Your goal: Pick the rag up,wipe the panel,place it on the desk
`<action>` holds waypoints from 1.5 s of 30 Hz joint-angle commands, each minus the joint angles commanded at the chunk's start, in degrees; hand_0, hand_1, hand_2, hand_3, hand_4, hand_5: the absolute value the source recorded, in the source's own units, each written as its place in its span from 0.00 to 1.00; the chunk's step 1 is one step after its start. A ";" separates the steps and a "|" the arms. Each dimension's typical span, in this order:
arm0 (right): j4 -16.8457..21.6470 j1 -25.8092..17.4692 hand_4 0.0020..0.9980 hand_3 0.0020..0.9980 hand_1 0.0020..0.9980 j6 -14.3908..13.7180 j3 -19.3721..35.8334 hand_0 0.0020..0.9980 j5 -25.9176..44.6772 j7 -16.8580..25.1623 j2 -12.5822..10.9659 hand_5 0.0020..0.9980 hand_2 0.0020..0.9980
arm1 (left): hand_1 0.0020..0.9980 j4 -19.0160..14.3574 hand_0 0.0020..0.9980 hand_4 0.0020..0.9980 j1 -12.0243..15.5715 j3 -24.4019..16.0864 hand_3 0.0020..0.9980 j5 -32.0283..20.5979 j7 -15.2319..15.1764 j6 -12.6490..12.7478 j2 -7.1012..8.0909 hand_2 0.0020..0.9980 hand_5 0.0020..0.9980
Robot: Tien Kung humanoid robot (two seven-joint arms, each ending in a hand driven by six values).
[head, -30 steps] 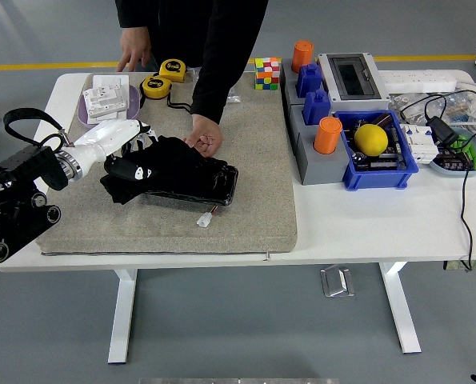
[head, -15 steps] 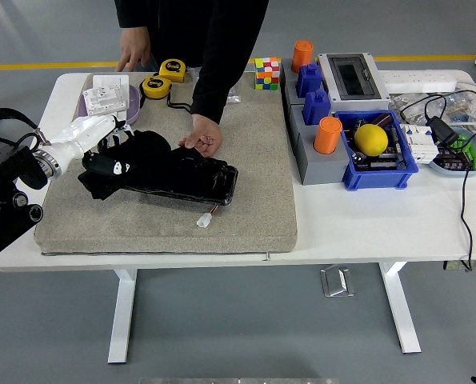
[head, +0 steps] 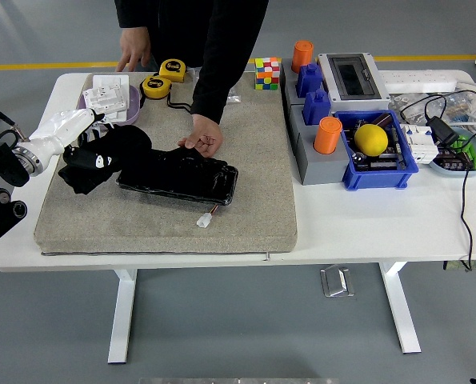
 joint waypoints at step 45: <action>-0.19 0.80 1.00 0.67 0.73 0.17 -1.18 0.78 0.66 -0.02 -0.96 0.55 0.72 | 0.19 -2.76 0.26 0.71 -4.01 7.95 0.55 -2.21 5.85 2.58 -6.55 0.34 0.00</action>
